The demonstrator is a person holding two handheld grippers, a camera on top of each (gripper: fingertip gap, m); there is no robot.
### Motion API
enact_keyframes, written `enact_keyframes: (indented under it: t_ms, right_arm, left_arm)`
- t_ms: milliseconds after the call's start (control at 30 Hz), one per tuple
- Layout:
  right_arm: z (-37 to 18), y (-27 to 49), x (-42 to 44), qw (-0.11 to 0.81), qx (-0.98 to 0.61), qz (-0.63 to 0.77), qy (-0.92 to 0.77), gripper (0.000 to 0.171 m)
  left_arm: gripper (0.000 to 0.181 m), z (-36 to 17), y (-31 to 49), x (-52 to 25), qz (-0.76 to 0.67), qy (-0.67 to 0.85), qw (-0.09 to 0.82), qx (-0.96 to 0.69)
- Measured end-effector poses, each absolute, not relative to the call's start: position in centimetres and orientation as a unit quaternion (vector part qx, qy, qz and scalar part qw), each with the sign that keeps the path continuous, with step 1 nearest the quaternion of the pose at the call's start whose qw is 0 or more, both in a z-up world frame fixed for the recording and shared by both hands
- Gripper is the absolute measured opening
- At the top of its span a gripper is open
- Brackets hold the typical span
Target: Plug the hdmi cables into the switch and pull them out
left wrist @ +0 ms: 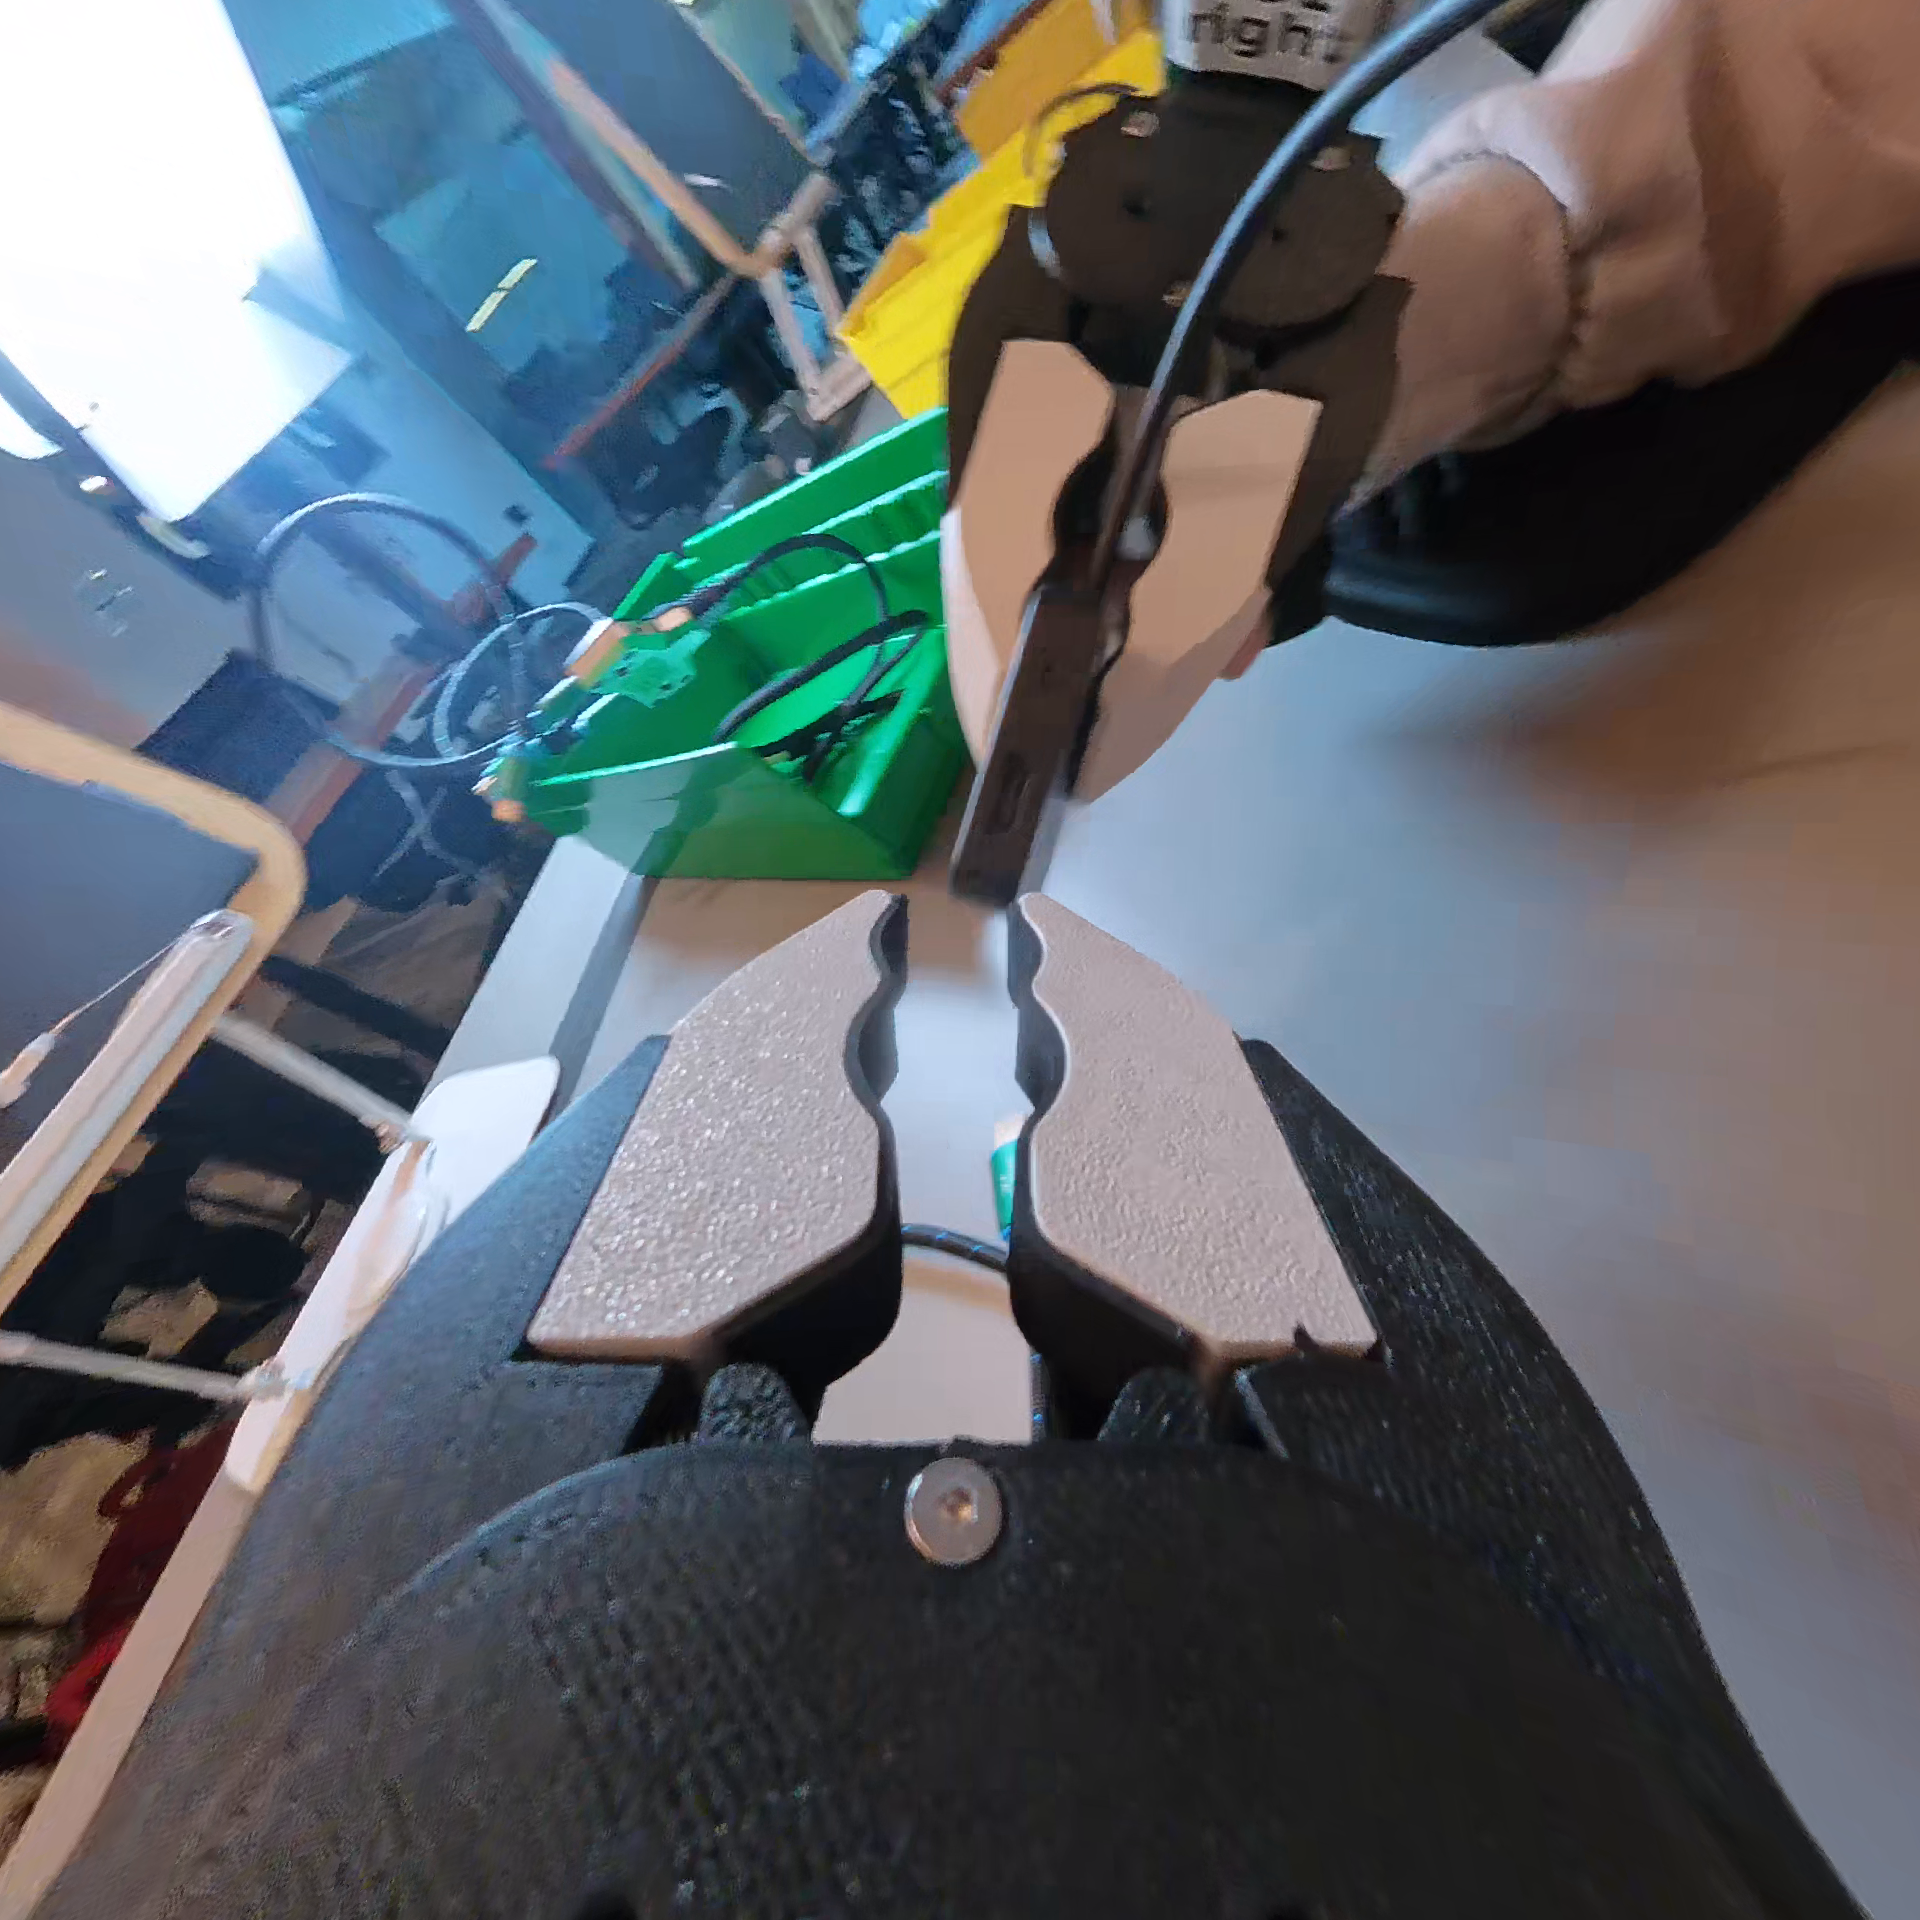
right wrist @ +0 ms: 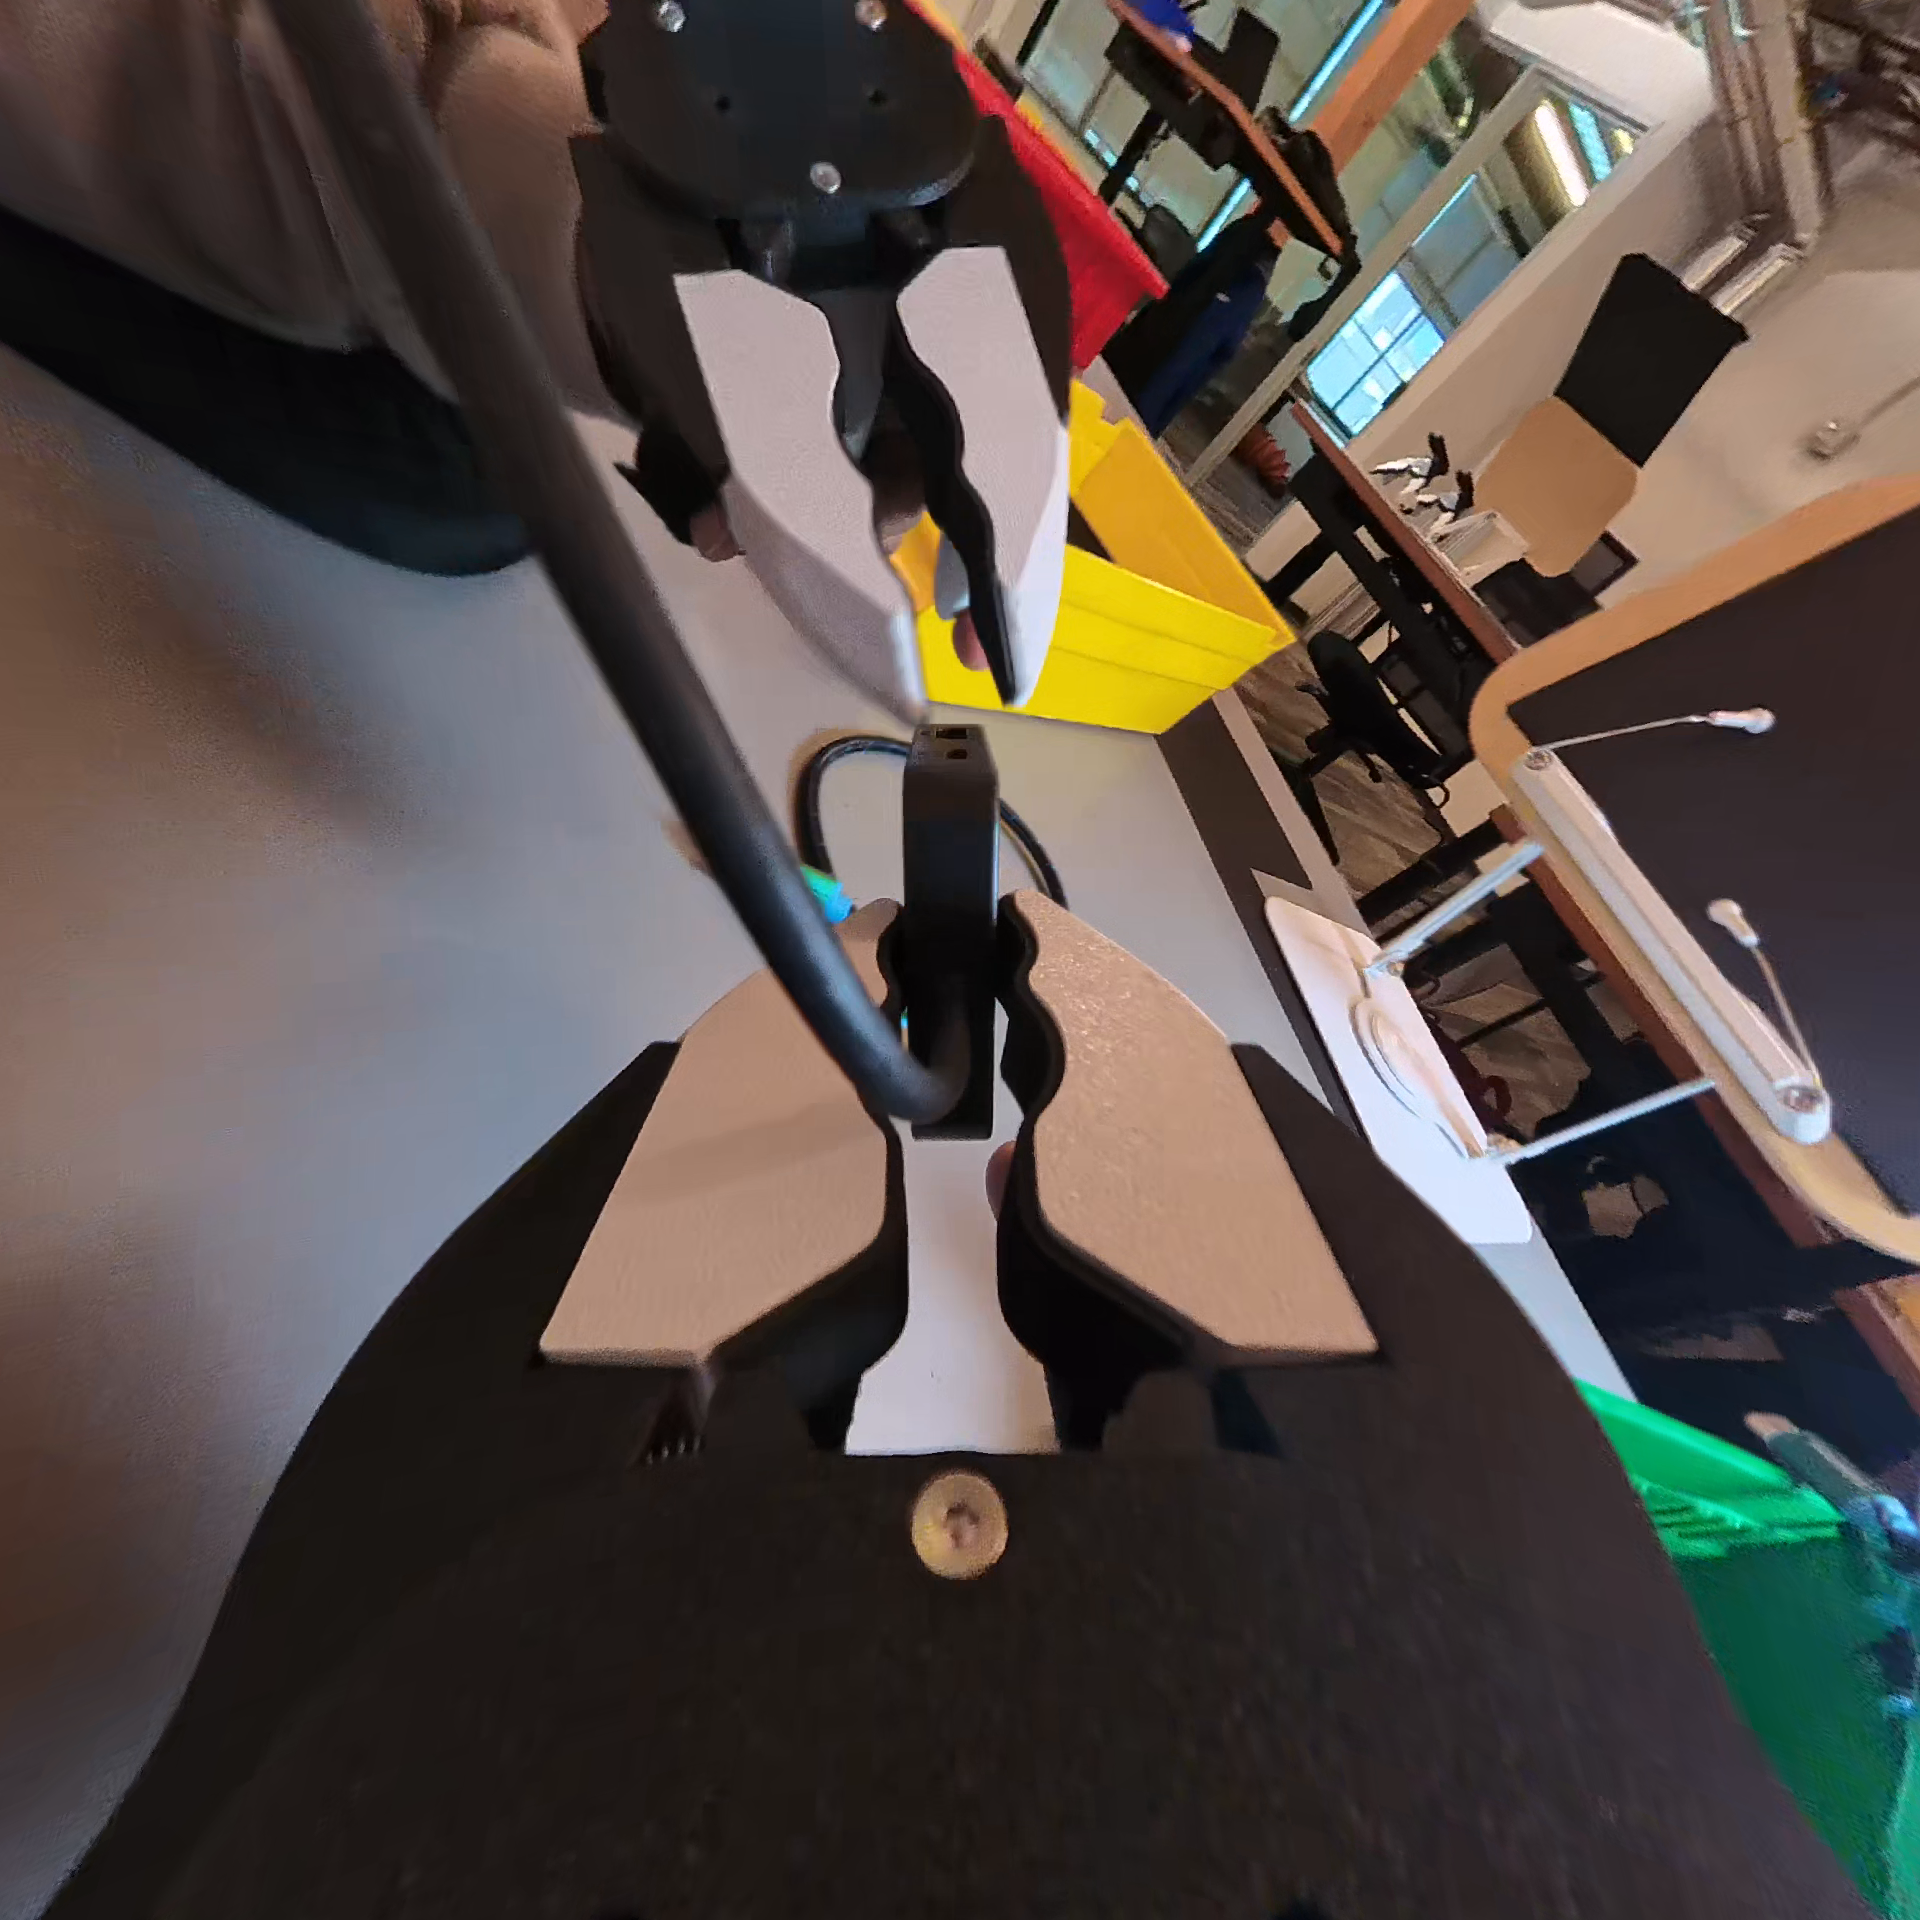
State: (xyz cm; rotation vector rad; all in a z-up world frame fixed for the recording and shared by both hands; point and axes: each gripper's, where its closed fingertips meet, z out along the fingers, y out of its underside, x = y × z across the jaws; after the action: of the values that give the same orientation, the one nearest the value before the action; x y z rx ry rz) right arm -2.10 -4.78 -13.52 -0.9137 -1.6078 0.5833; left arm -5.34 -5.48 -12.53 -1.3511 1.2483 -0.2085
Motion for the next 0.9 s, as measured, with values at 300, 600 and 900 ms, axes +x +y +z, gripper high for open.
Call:
enact_keyframes:
  t_ms: [300, 600, 900]
  right_arm:
    - [-11.7, -0.3, 0.4, 0.609, -0.435, 0.243, -0.617, 0.014]
    - [-11.3, 1.1, 1.3, 0.623, -0.444, 0.223, -0.604, 0.014]
    - [-12.6, 0.9, 0.6, 0.605, -0.453, 0.234, -0.612, 0.014]
  left_arm:
    - [0.032, -16.2, -1.3, -11.6, -0.131, 0.409, 0.530, -0.731]
    - [0.039, -20.6, -4.5, -6.9, -0.187, 0.464, 0.394, -0.771]
    - [0.029, -23.7, -1.6, -8.1, -0.088, 0.524, 0.286, -0.797]
